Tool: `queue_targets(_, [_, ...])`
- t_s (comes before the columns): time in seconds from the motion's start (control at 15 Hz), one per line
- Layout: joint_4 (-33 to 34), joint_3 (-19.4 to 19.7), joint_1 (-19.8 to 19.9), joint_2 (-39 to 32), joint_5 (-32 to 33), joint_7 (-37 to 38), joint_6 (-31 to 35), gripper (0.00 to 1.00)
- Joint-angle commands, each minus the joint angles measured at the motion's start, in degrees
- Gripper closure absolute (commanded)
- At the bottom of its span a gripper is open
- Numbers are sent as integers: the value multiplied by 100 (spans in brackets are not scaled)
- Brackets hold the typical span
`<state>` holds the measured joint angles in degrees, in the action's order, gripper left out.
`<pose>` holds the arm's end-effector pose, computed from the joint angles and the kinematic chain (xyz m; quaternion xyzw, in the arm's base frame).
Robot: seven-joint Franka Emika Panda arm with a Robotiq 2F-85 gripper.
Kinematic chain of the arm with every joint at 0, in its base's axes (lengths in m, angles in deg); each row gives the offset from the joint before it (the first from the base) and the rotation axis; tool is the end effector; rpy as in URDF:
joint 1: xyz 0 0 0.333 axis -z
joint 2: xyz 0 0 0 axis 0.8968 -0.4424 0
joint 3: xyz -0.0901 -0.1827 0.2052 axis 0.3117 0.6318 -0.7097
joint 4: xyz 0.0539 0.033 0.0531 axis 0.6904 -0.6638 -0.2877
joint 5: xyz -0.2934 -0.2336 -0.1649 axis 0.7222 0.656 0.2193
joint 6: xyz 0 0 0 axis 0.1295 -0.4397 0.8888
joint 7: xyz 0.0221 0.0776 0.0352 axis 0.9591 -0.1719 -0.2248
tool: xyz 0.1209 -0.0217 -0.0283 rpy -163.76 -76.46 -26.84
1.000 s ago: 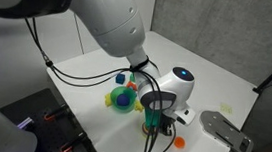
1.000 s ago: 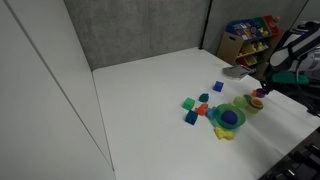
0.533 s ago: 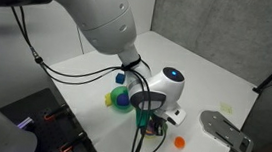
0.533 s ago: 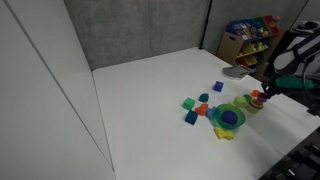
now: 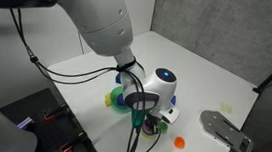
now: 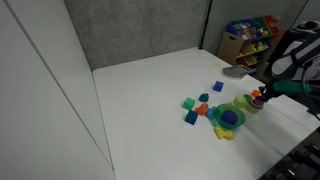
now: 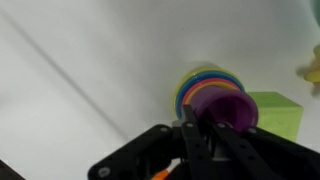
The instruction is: Put the purple bowl in the yellow bowl
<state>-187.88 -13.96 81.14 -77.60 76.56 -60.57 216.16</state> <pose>0.4632 -0.2587 0.0610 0.9367 -0.3490 -0.0105 0.0267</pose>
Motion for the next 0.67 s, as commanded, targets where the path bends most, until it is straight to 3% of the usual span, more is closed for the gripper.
queue_targets(0.0, [-35, -19, -22, -37, -119, -191, 220, 96])
queue_targets(0.27, [15, -27, 17, -114, -130, -220, 298, 95])
queue_targets(0.33, [11, -50, 47, -105, -149, -238, 268, 65])
queue_targets(0.4, [-1, -62, 61, -88, -154, -255, 254, 64])
queue_targets(0.6, [-54, -121, 116, 85, -166, -358, 79, 41])
